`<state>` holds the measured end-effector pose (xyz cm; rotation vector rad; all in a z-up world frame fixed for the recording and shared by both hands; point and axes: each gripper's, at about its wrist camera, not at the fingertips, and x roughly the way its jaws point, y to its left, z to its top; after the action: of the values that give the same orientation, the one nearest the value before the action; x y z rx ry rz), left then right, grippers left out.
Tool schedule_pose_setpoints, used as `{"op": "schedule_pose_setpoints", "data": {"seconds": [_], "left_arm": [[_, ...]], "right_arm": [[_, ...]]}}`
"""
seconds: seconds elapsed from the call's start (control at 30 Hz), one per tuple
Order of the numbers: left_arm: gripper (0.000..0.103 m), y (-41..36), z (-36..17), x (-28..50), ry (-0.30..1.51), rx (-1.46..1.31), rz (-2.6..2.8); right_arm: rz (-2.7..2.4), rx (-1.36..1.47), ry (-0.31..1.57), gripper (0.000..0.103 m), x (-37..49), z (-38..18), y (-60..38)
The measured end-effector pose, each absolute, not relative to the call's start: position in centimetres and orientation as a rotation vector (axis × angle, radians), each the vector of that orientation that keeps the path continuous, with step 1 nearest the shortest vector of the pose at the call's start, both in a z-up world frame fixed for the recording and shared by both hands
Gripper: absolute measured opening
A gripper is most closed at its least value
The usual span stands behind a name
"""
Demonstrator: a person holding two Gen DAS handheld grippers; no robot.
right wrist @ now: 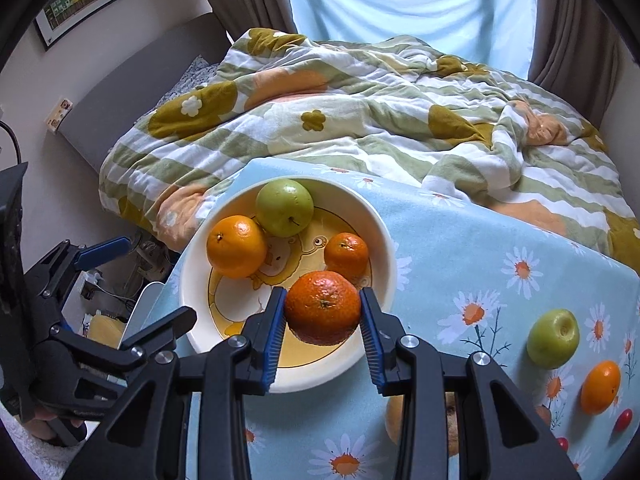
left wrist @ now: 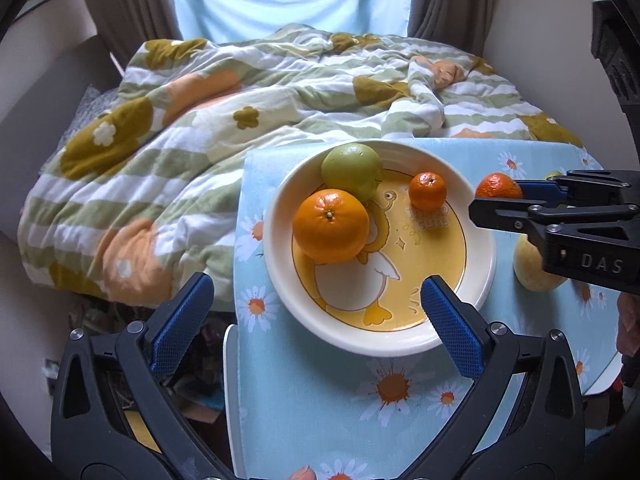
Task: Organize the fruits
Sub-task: 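Lower the orange into the bowl with the left tool while the right tool places the tangerine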
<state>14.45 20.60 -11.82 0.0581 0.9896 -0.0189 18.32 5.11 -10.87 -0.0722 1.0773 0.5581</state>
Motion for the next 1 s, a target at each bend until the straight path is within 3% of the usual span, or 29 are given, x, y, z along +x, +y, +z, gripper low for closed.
{"op": "schedule_pose_setpoints", "data": {"seconds": [0.5, 0.53, 0.57, 0.63, 1.0], "left_arm": [[0.103, 22.2, -12.9, 12.2, 1.009, 0.008, 0.013], [0.103, 22.2, -12.9, 12.2, 1.008, 0.008, 0.014], [0.103, 22.3, -12.9, 12.2, 1.006, 0.007, 0.015], [0.103, 22.4, -12.8, 12.1, 1.003, 0.002, 0.014], [0.103, 22.5, -10.7, 11.3, 0.976, -0.008, 0.005]], "right_arm": [[0.558, -0.140, 1.143, 0.035, 19.4, -14.6, 8.3], [0.560, -0.133, 1.139, 0.050, 19.5, -14.5, 8.4], [0.566, -0.122, 1.130, 0.072, 19.4, -14.2, 8.3], [0.574, -0.105, 1.109, 0.095, 19.3, -13.7, 8.1], [0.533, -0.101, 1.031, 0.095, 18.7, -10.5, 7.3]]}}
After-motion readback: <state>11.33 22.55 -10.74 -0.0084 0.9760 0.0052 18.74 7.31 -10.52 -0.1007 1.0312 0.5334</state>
